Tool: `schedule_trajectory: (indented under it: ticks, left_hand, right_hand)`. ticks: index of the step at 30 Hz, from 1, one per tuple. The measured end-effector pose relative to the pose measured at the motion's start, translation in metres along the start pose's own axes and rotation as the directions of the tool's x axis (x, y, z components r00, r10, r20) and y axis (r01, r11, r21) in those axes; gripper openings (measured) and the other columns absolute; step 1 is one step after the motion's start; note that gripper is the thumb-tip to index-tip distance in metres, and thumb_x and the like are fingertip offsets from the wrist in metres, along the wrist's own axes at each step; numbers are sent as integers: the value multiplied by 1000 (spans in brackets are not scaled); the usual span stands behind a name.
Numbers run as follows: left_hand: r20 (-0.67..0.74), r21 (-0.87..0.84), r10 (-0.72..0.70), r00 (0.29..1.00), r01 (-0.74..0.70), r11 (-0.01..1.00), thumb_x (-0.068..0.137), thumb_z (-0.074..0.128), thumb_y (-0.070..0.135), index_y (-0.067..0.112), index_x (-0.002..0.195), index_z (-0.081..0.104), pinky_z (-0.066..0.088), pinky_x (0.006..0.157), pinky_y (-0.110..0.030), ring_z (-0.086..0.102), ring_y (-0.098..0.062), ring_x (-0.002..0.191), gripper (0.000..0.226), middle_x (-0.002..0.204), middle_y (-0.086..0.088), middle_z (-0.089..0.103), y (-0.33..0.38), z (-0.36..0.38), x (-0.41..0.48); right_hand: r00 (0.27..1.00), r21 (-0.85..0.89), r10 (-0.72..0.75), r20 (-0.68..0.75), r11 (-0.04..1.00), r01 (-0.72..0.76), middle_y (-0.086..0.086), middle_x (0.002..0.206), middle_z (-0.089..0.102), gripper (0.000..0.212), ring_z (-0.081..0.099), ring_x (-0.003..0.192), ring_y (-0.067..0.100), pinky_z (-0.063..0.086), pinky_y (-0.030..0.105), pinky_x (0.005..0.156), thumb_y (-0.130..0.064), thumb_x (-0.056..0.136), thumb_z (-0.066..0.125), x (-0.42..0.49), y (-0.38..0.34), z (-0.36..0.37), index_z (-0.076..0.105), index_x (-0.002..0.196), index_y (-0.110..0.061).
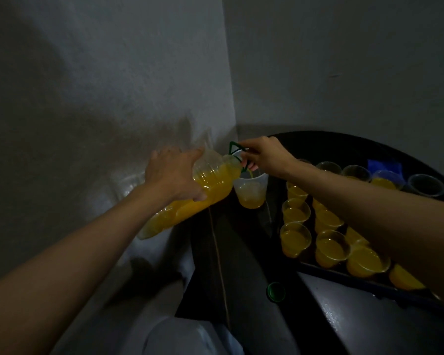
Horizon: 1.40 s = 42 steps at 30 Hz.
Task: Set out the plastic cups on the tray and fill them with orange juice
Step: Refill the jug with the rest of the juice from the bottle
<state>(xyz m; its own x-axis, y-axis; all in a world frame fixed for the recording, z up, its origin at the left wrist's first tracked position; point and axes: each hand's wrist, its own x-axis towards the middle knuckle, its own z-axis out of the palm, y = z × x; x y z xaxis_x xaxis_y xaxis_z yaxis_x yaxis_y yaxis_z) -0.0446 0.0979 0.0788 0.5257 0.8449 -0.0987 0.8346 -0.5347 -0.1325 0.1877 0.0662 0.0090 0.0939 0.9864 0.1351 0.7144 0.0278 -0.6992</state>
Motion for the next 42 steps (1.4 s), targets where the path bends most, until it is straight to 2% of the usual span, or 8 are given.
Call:
schedule_trajectory:
  ticks: [12, 19, 31, 42]
  left_hand:
    - [-7, 130, 38, 999, -37, 991, 64, 83, 59, 40, 160, 21, 34, 103, -42, 44, -34, 132, 115, 141, -13, 51, 2, -12, 7]
    - [-2, 149, 42, 999, -41, 988, 64, 83, 58, 40, 159, 22, 34, 103, -42, 44, -34, 131, 115, 139, -13, 52, 2, -16, 7]
    - [-17, 152, 35, 999, -32, 988, 65, 82, 61, 42, 160, 19, 32, 104, -42, 42, -33, 131, 116, 140, -12, 48, 0, -19, 7]
    - [-45, 176, 50, 998, -42, 984, 66, 81, 64, 42, 160, 17, 33, 104, -42, 43, -32, 129, 115, 138, -11, 48, 0, -21, 7]
  right_hand:
    - [1000, 14, -12, -19, 1000, 12, 12, 94, 72, 28, 72, 80, 19, 61, 33, 77, -13, 101, 54, 2, 1, 2, 63, 126, -6]
    - [999, 22, -10, -39, 1000, 11, 12, 92, 72, 23, 72, 79, 19, 61, 33, 76, -14, 101, 55, 2, 2, 3, 66, 119, -5]
    - [994, 23, -54, -93, 998, 57, 12, 90, 72, 24, 72, 76, 22, 61, 36, 73, -14, 100, 55, 0, 0, 3, 67, 118, -2]
    - [993, 69, -29, -116, 997, 37, 9, 90, 73, 27, 72, 77, 17, 61, 29, 73, -16, 101, 54, 1, -2, 3, 66, 123, -9]
